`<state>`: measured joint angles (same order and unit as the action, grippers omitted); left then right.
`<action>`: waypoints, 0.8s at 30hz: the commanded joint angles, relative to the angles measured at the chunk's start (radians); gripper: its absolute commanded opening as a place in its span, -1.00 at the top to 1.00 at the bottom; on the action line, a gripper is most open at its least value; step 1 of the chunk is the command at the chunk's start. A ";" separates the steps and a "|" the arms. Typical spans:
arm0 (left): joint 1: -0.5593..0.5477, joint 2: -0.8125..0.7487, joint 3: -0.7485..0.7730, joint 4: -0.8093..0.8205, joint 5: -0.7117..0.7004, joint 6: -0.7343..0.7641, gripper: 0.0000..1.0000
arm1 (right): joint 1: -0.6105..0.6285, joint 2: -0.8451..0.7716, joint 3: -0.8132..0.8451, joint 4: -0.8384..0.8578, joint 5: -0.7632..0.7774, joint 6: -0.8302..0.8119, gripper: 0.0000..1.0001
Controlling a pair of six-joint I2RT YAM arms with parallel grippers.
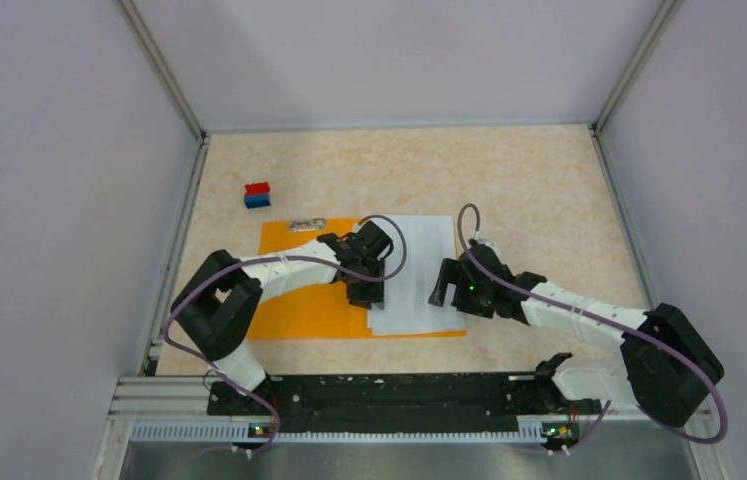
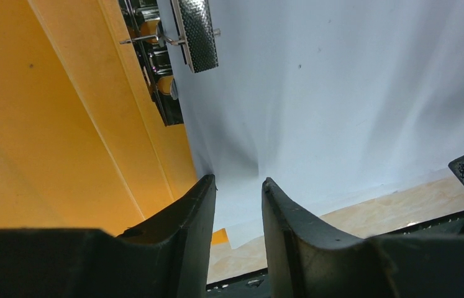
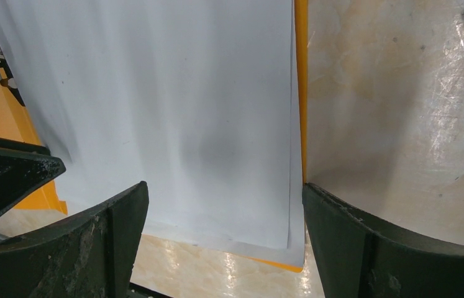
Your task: Put the files into the folder
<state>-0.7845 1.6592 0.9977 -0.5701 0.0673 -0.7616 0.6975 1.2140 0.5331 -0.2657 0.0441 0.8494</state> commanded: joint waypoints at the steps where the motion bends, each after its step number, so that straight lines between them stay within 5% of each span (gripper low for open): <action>1: -0.005 -0.024 0.007 0.014 -0.013 -0.006 0.16 | 0.019 0.018 0.017 -0.015 0.020 0.018 -0.85; 9: -0.001 -0.089 0.006 -0.052 -0.094 0.018 0.00 | 0.018 0.017 0.013 -0.027 0.040 0.018 -0.85; 24: 0.000 -0.033 -0.094 0.072 0.007 -0.004 -0.08 | 0.017 0.002 0.019 -0.049 0.021 0.011 -0.86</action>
<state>-0.7845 1.6108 0.9264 -0.5694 0.0380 -0.7578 0.7006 1.2148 0.5335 -0.2684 0.0589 0.8612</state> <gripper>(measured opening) 0.534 0.927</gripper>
